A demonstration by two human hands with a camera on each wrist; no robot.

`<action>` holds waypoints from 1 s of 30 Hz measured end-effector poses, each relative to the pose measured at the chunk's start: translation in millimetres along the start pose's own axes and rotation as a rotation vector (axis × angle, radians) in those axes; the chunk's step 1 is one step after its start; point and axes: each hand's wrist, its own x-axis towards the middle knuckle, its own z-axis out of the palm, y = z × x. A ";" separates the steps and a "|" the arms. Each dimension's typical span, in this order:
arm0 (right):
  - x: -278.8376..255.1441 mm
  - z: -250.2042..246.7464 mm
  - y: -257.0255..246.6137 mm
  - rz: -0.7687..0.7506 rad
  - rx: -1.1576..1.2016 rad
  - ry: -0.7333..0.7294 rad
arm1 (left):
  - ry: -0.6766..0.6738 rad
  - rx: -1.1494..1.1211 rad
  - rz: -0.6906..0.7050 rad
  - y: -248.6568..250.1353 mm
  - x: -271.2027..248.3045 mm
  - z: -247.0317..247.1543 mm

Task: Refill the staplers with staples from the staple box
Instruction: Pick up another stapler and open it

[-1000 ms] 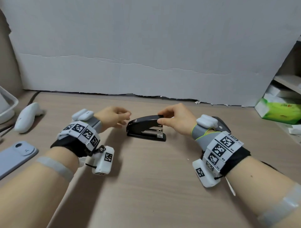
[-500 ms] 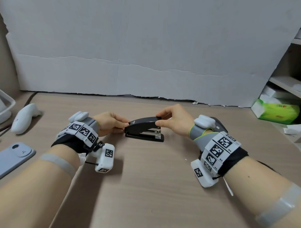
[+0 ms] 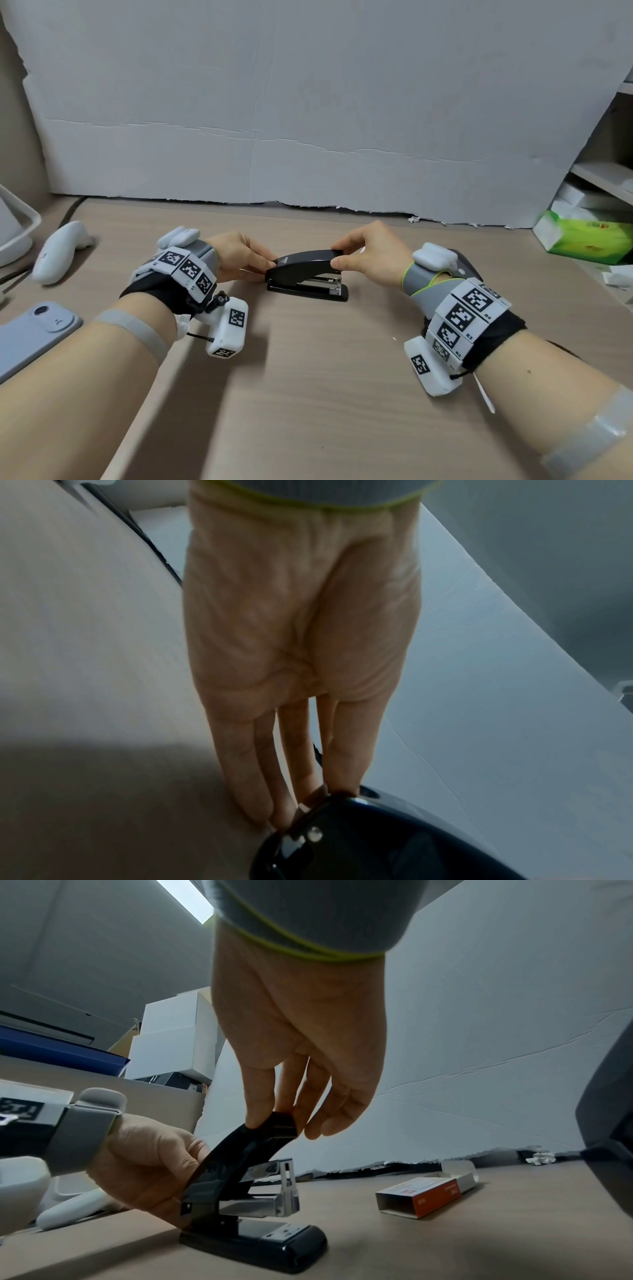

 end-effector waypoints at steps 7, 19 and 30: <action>2.4 0.7 -0.8 0.002 0.005 0.004 | 0.038 0.032 0.041 1.7 -4.6 4.1; 5.0 14.8 26.4 0.146 -0.106 -0.179 | 0.056 0.340 0.392 38.6 -25.5 46.1; 1.6 21.7 25.5 0.156 -0.195 -0.159 | 0.052 0.879 0.400 45.1 -10.6 82.4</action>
